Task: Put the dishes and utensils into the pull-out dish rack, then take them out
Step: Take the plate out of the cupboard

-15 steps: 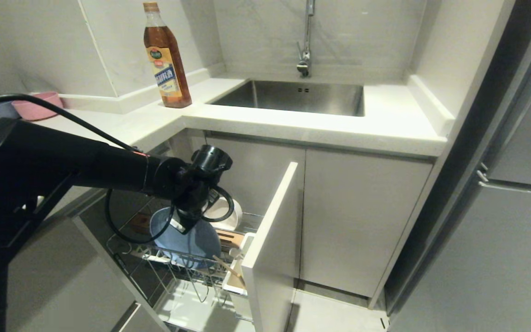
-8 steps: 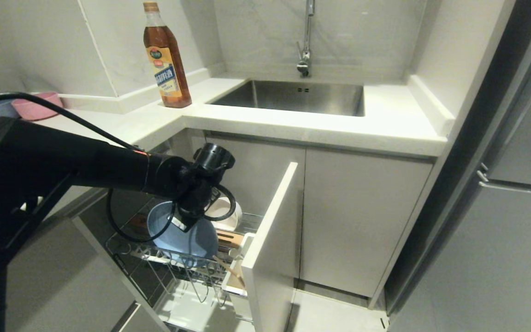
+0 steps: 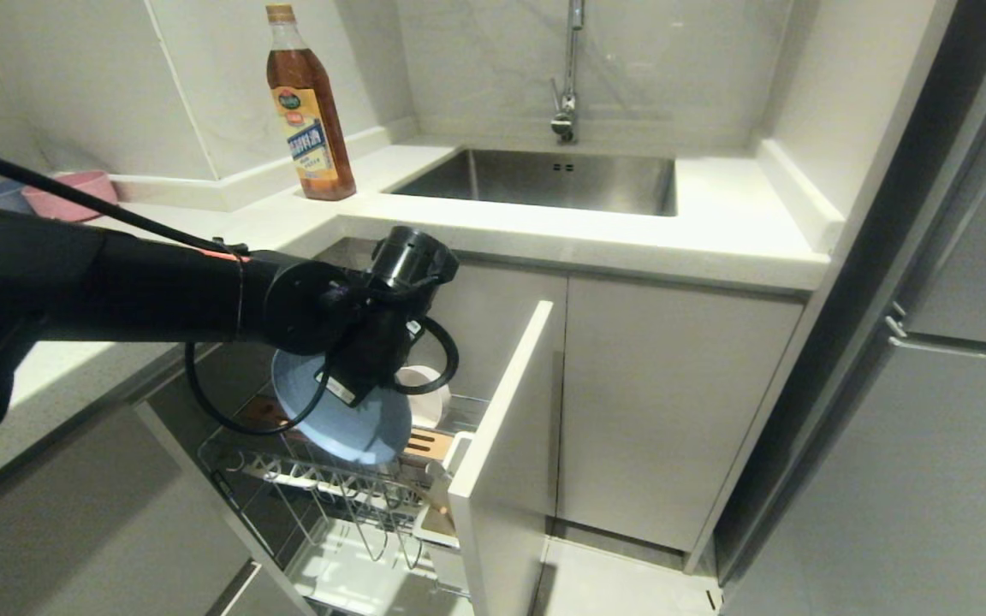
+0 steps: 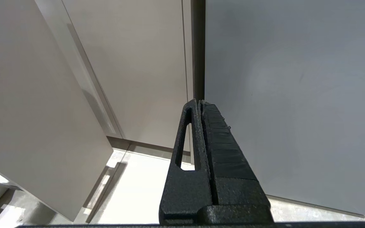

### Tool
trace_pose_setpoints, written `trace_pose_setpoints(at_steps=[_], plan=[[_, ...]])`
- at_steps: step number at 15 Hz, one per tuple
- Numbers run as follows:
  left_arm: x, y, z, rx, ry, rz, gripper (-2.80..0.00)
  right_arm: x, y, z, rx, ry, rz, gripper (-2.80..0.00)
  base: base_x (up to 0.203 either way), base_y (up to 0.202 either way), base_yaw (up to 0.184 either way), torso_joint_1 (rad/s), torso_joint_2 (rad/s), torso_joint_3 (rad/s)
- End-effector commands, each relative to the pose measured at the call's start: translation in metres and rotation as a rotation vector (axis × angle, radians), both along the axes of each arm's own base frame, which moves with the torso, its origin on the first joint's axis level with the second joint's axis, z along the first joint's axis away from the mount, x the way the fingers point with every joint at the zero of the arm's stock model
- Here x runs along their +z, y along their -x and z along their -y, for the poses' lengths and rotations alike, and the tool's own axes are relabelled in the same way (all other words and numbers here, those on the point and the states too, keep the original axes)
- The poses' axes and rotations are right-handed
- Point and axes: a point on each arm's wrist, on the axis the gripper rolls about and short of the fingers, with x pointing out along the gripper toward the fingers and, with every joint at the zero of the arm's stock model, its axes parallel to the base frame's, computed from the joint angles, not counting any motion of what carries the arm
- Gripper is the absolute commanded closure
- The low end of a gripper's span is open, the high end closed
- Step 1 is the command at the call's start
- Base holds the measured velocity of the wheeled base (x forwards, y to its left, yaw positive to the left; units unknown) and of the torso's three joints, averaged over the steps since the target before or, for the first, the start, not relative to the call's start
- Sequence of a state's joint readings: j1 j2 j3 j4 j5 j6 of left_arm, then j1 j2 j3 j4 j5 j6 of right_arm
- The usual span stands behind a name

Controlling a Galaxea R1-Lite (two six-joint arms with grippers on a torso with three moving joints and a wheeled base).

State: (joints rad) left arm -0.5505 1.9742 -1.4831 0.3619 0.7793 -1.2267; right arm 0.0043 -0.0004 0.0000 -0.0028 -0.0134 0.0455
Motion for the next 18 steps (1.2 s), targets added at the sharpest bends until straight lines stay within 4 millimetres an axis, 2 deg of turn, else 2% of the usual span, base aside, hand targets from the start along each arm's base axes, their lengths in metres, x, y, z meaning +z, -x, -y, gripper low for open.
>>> trace_pose_setpoints(at_steps=[1,4,6,9,12,15,18], plan=[[0.022,0.018,0.004,-0.031,0.034,0.052,0.00,0.000,0.000,0.000,0.000,0.001,0.000,0.00,0.000,0.000,0.000,0.000,0.00,0.000],[0.064,0.063,0.017,-0.150,0.087,0.129,0.00,0.000,0.000,0.000,0.000,0.000,0.000,0.00,0.000,0.000,0.000,0.000,0.00,0.000],[0.094,0.094,0.018,-0.235,0.114,0.190,0.00,0.000,0.000,0.000,0.000,0.000,0.000,0.00,0.000,0.000,0.000,0.000,0.00,0.000],[0.153,0.140,-0.003,-0.383,0.064,0.317,0.00,0.000,0.000,0.000,0.000,0.001,0.000,0.00,0.000,0.000,0.000,0.000,0.00,0.000],[0.214,0.173,-0.035,-0.464,-0.100,0.466,0.00,0.000,0.000,0.000,0.000,0.000,0.000,0.00,0.000,0.000,0.000,0.000,0.00,0.000],[0.248,0.190,-0.064,-0.451,-0.280,0.532,0.00,0.000,0.000,0.000,0.000,0.000,0.000,0.00,0.000,0.000,0.000,0.000,0.00,0.000],[0.258,0.183,-0.096,-0.333,-0.502,0.477,0.00,0.000,0.000,0.000,0.000,0.000,0.000,0.00,0.000,0.000,0.000,0.000,0.00,0.000]])
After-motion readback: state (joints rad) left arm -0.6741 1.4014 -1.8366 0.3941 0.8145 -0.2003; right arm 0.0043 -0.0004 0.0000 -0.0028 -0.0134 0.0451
